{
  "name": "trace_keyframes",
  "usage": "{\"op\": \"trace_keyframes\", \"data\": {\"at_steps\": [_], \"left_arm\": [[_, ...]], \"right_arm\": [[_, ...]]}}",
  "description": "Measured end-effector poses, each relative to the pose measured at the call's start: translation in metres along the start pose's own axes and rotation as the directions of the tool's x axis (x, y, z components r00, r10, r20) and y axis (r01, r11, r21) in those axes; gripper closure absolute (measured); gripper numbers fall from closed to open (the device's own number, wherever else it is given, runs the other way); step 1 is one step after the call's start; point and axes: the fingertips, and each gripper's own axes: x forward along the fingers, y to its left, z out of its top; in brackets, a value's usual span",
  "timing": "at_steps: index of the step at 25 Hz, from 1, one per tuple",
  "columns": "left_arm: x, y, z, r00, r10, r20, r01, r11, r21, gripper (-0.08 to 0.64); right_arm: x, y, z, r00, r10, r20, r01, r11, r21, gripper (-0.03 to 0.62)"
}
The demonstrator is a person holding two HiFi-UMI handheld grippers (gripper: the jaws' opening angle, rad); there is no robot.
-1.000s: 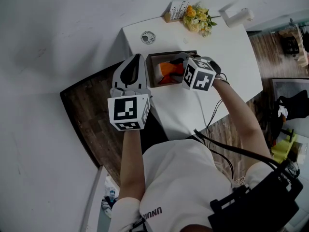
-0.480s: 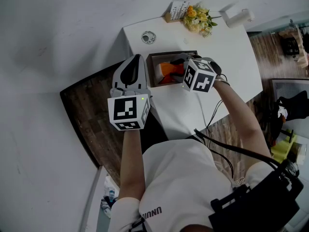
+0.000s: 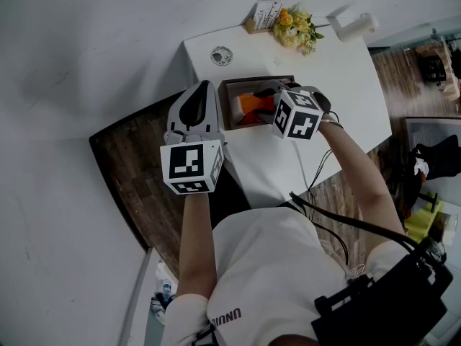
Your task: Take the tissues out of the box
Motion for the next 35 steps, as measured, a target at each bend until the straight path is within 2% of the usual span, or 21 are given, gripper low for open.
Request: {"op": "trace_keyframes", "data": {"at_steps": [35], "left_arm": [[-0.001, 0.001, -0.001, 1.000, 0.005, 0.001, -0.005, 1.000, -0.013, 0.546]], "right_arm": [[-0.016, -0.009, 0.005, 0.999, -0.044, 0.012, 0.044, 0.999, -0.020, 0.430]]}}
